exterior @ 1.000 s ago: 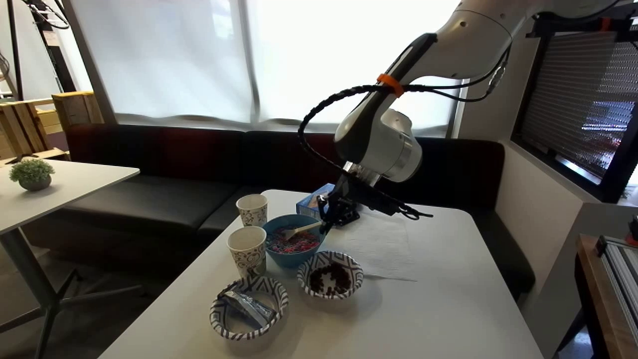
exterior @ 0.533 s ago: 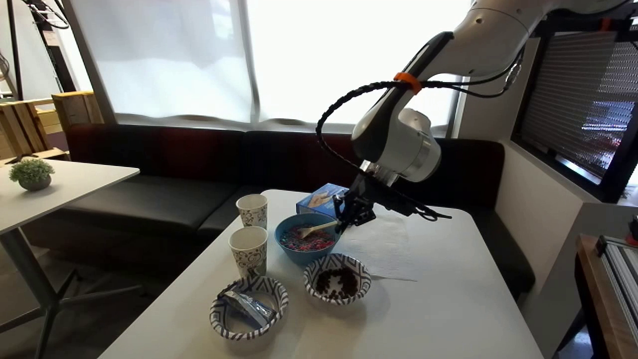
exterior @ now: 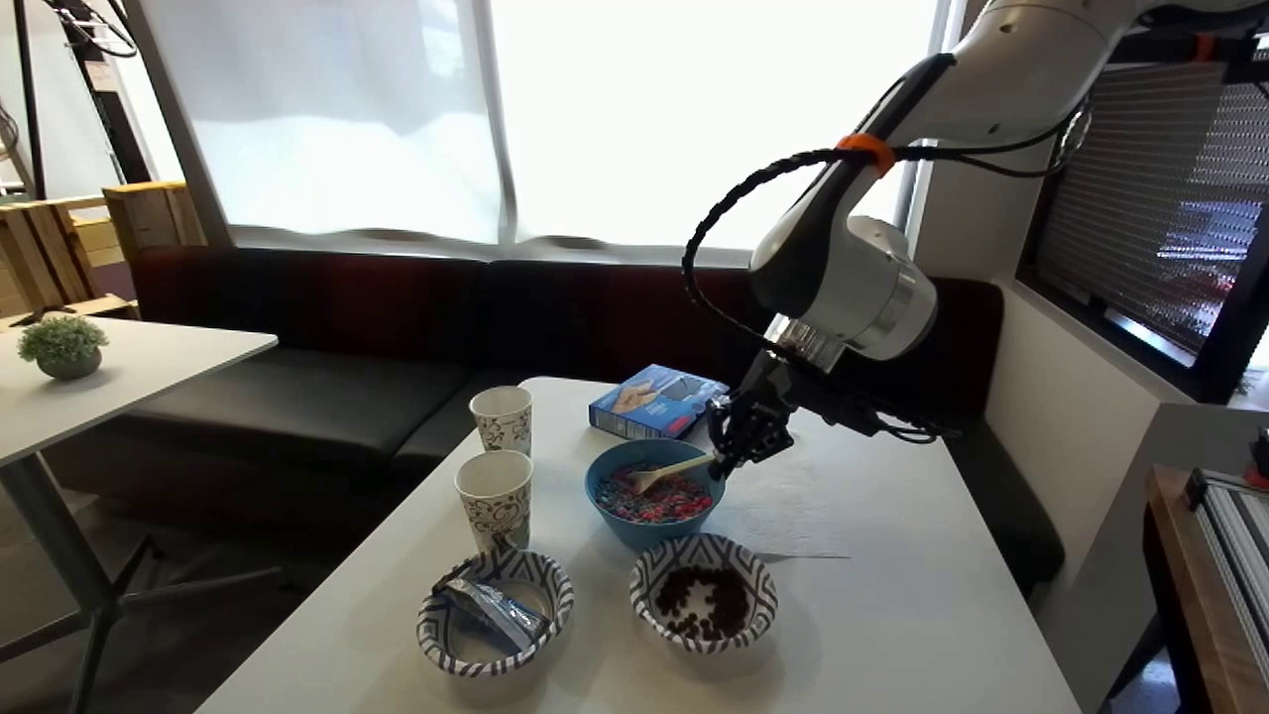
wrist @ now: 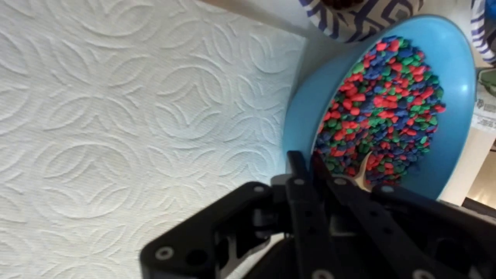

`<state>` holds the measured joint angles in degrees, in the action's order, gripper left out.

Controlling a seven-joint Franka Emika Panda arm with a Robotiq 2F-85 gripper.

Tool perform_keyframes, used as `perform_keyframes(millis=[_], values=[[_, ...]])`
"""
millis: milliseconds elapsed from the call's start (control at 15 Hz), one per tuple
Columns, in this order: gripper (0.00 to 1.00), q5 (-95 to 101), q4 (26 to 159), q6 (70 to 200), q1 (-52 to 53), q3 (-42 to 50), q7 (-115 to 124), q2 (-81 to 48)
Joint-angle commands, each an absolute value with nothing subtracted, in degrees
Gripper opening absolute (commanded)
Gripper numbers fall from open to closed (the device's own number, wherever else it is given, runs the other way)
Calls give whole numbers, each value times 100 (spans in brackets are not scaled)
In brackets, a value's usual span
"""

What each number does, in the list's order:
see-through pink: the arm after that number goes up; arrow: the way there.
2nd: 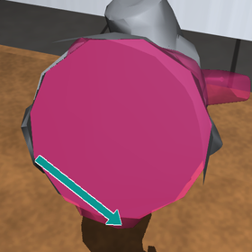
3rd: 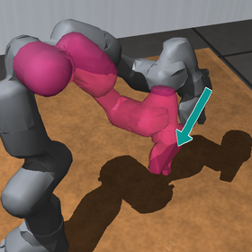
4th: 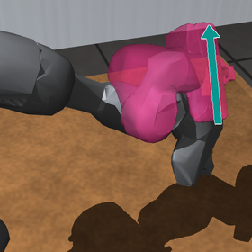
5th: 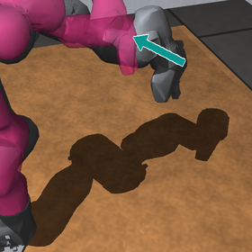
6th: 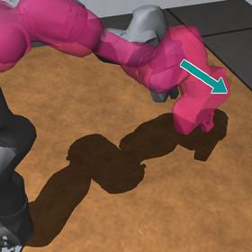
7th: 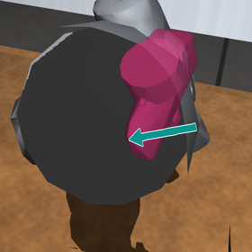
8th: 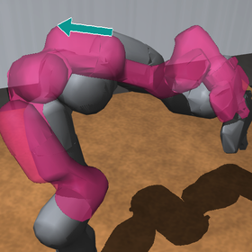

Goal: Move the blue bowl and the paper cups to the front

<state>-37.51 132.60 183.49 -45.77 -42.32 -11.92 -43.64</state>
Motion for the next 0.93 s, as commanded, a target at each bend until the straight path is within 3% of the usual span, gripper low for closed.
perform_keyframes(millis=[0, 333, 867], values=[[1, -3639, 13801, 18232, -4994, -4583, -1543, -4150], [1, -2092, 14424, 18164, -5264, -4521, -703, -3928], [1, -1157, 15068, 18208, -5989, -4651, -274, -3512]])
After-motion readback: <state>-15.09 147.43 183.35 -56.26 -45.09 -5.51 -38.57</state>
